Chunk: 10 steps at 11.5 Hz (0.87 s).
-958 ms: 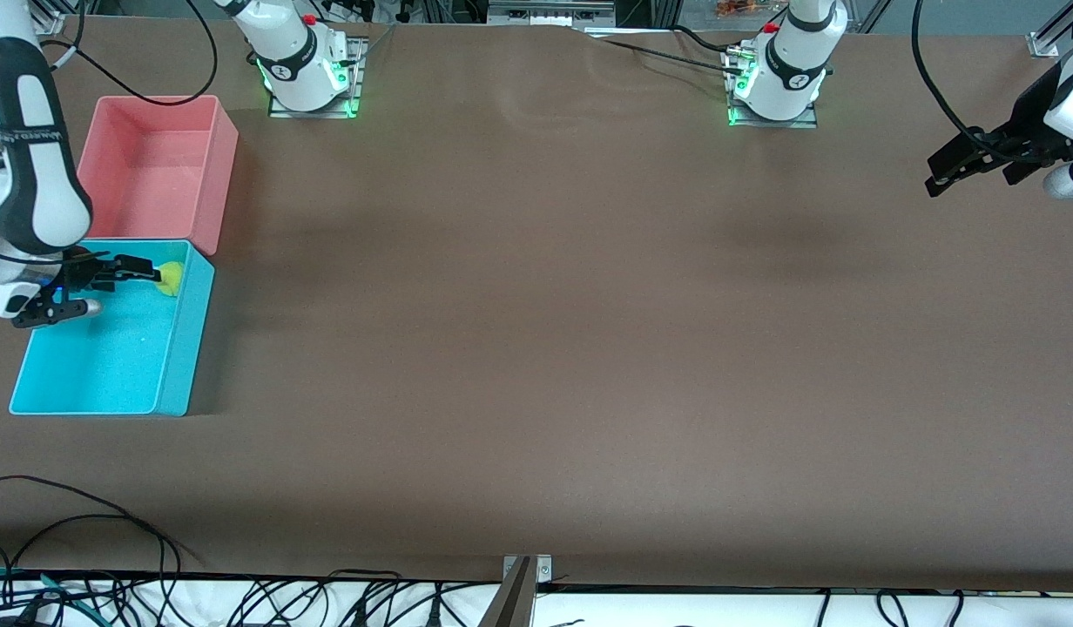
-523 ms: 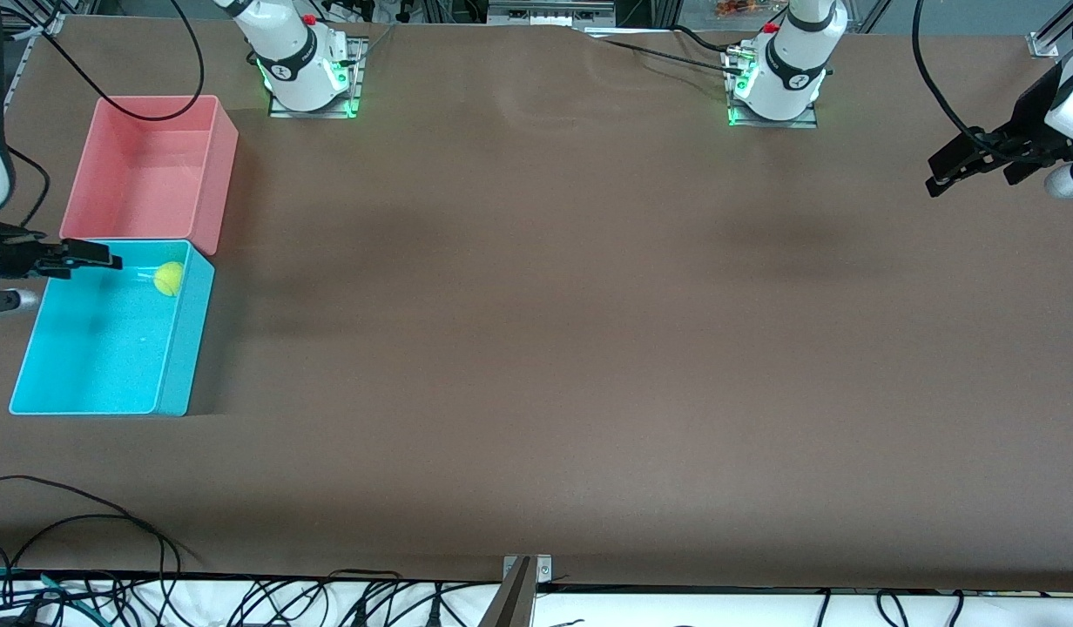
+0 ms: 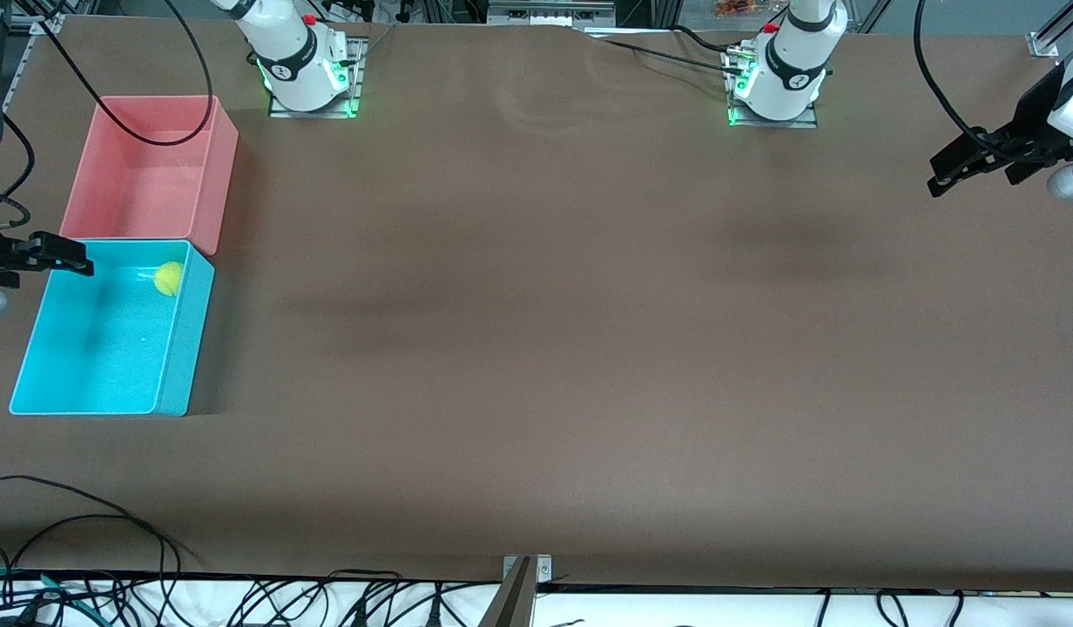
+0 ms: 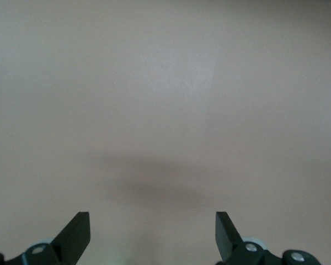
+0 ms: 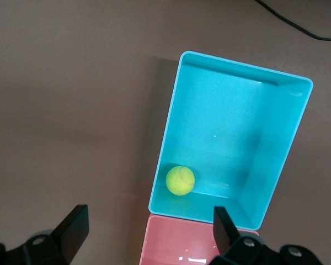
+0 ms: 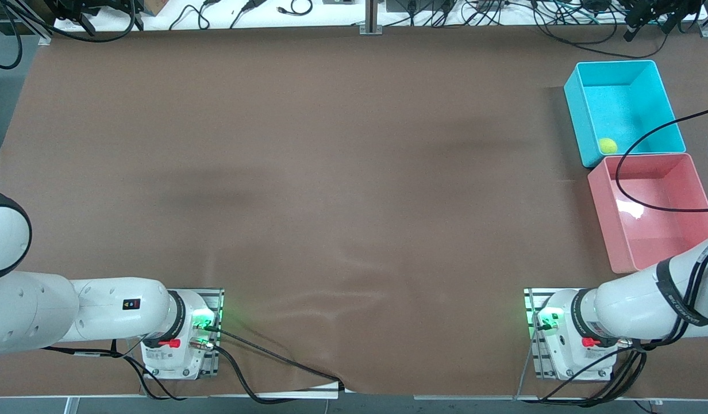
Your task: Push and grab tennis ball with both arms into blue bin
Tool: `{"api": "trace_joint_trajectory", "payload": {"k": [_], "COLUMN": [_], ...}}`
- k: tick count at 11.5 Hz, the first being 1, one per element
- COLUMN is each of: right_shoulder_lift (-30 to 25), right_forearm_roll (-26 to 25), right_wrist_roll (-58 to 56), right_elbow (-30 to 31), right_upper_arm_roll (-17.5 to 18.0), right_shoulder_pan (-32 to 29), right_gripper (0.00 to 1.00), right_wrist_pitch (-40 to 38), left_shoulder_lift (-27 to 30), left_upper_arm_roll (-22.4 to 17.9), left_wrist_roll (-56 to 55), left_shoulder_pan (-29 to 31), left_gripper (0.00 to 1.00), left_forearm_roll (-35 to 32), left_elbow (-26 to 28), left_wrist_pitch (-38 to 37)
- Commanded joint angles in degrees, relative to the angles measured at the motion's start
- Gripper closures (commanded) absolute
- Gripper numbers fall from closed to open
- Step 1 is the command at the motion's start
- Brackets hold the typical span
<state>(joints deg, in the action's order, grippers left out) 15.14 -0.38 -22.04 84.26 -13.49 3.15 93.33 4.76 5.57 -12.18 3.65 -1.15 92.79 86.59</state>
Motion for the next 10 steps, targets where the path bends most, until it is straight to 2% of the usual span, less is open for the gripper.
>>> {"api": "trace_joint_trajectory", "payload": {"k": [1,3,6,7,9,10], "right_shoulder_lift": [0.1,0.0,-2.0,-5.4,-9.2,-11.9], "right_forearm_roll": [0.6,4.3,3.4,1.7,-0.1,-0.4], "right_wrist_roll": [3.9,6.1,10.7,15.1,16.5,16.6], "right_elbow": [-6.3,-8.9,-9.8,-8.5,-3.6,1.1], "right_upper_arm_roll": [0.0,-1.4,-0.4,0.7,3.9,5.0], "right_shoulder_pan": [0.0,-0.4,1.8,1.9,1.8,1.3], "right_gripper": [0.0,0.0,0.0,0.0,0.0,0.0], "right_wrist_pitch": [-5.3,-8.5,-10.8,-10.5,-9.3,-6.6], "left_shoulder_lift": [-0.7,-0.7,-0.7,-0.7,-0.7,-0.7], "left_upper_arm_roll": [0.2,0.3,0.4,0.4,0.5,0.5], "left_wrist_roll": [-0.3,-0.3,-0.3,-0.3,-0.3,-0.3], "left_shoulder_pan": [0.3,0.4,0.0,0.0,0.0,0.0], "left_gripper": [0.0,0.0,0.0,0.0,0.0,0.0], "left_forearm_roll": [0.2,0.2,0.2,0.2,0.3,0.3], "left_elbow": [-1.7,-1.7,-1.8,-1.8,-1.8,-1.8], "left_wrist_pitch": [-1.4,-1.3,-1.3,-1.3,-1.3,-1.3]}}
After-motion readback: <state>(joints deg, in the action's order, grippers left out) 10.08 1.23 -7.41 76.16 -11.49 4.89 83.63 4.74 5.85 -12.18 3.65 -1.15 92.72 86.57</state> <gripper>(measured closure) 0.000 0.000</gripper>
